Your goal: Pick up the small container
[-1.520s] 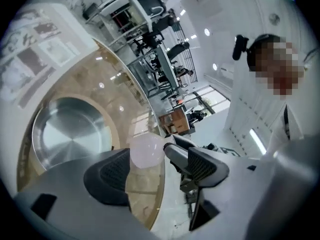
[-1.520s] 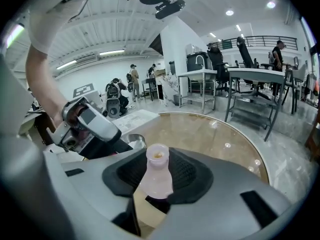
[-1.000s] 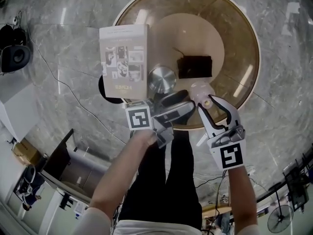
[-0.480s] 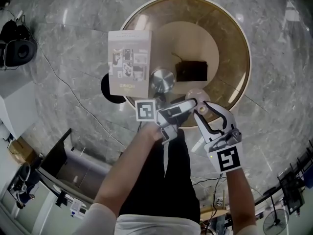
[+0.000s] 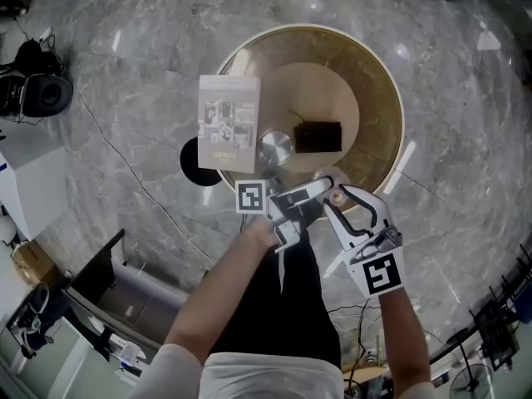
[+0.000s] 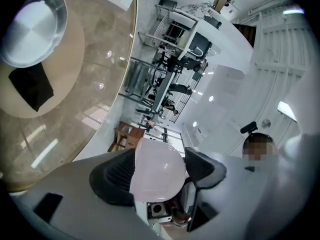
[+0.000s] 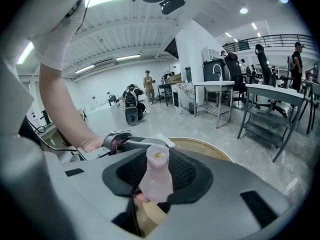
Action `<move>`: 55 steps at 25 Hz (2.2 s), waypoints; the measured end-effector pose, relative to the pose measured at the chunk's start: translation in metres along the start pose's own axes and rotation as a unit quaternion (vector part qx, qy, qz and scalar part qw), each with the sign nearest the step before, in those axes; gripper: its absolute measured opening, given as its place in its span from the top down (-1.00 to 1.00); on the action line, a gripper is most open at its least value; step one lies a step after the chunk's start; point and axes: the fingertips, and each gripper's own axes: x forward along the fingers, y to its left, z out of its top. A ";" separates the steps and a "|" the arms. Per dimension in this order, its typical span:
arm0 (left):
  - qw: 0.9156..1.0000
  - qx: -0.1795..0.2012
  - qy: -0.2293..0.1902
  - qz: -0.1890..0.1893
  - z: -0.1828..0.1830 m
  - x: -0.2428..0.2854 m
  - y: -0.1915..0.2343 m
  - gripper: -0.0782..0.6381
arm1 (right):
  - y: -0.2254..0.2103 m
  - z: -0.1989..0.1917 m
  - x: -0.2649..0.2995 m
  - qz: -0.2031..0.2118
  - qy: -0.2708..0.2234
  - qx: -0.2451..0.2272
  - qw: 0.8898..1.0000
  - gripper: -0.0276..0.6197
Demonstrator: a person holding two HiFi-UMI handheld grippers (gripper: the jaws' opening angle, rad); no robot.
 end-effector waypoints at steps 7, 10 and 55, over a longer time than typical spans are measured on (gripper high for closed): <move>1.000 0.015 0.007 0.002 -0.034 0.011 -0.057 -0.12 | 0.015 0.050 -0.043 0.000 -0.021 -0.004 1.000 0.46; 1.000 0.022 0.005 0.000 -0.043 0.013 -0.079 -0.12 | 0.020 0.071 -0.057 -0.003 -0.034 -0.005 0.999 0.45; 0.998 0.025 0.045 -0.043 -0.261 -0.037 -0.324 -0.11 | 0.207 0.264 -0.254 -0.073 -0.120 -0.001 0.990 0.45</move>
